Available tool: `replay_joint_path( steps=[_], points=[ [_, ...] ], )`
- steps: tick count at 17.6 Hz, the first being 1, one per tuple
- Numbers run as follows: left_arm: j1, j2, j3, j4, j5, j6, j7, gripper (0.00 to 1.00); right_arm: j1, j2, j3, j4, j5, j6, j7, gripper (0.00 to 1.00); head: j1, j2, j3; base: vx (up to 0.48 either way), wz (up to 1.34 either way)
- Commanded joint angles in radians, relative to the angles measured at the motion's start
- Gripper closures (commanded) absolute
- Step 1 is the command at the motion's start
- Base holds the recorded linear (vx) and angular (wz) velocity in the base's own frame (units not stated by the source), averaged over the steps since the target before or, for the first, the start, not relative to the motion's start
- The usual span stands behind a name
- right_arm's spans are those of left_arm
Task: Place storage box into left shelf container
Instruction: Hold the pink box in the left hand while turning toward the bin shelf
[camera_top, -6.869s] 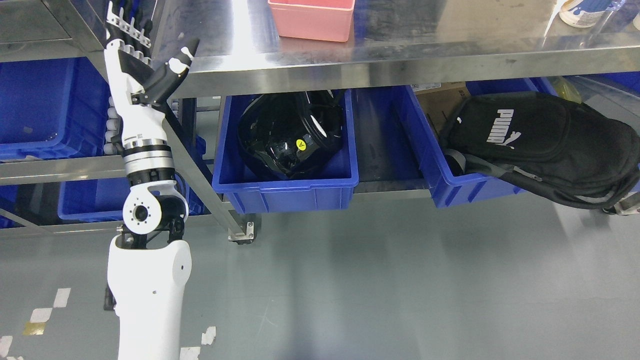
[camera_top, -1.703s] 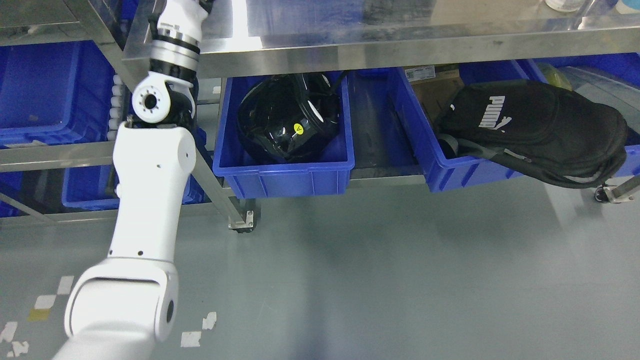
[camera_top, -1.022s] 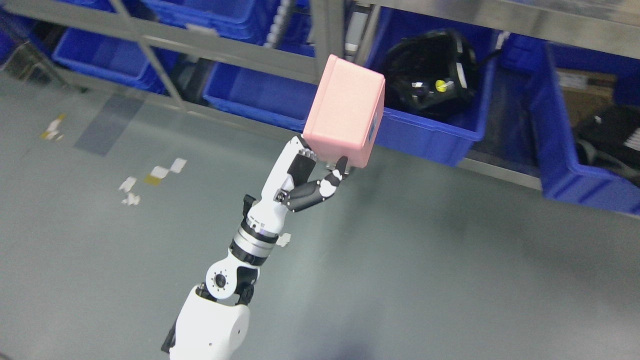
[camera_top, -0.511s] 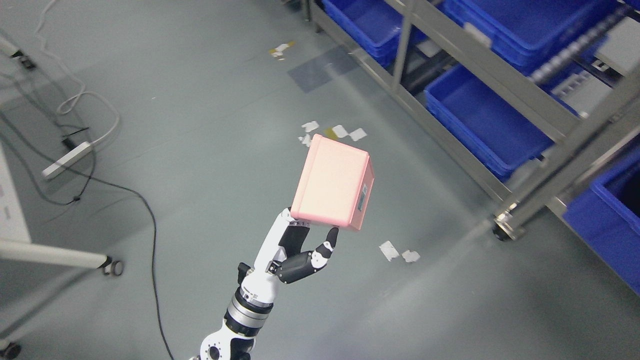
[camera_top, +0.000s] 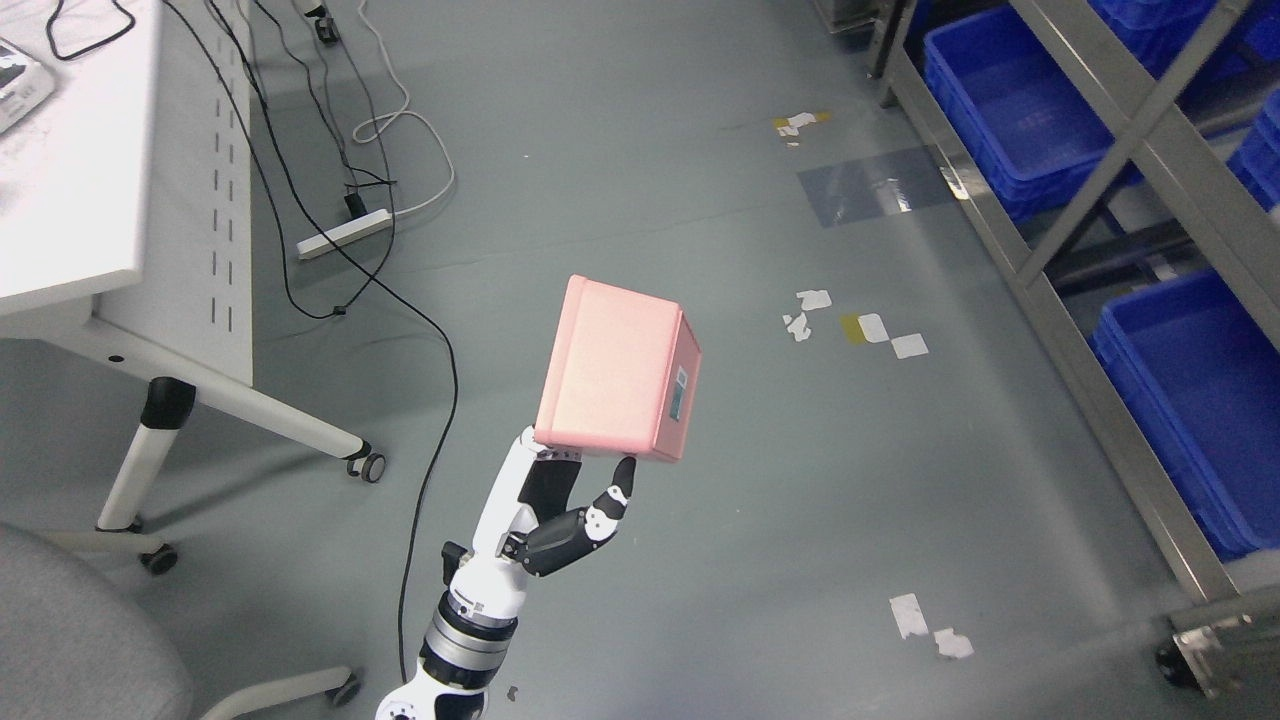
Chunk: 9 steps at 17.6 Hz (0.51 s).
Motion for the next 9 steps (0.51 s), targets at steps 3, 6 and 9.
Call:
replay_joint_path(
  steps=[3,6,9],
  points=[
    [0.011,0.018,0.066,-0.02,0.0,-0.022,0.003,0.97,-0.006,-0.017,-0.003,-0.017,-0.002,-0.001,-0.004,0.0,0.0,0.0,0.0,0.233,0.36],
    [0.012,0.018,0.074,-0.02,0.0,-0.022,0.005,0.97,-0.006,-0.017,-0.003,-0.017,-0.002,-0.001,-0.006,0.0,0.0,0.0,0.0,0.309,0.27],
    [0.012,0.018,0.074,-0.02,0.0,-0.033,0.005,0.96,-0.006,-0.017,-0.003,-0.017,-0.002,-0.001,-0.006,0.0,0.0,0.0,0.0,0.337,0.08]
  ],
)
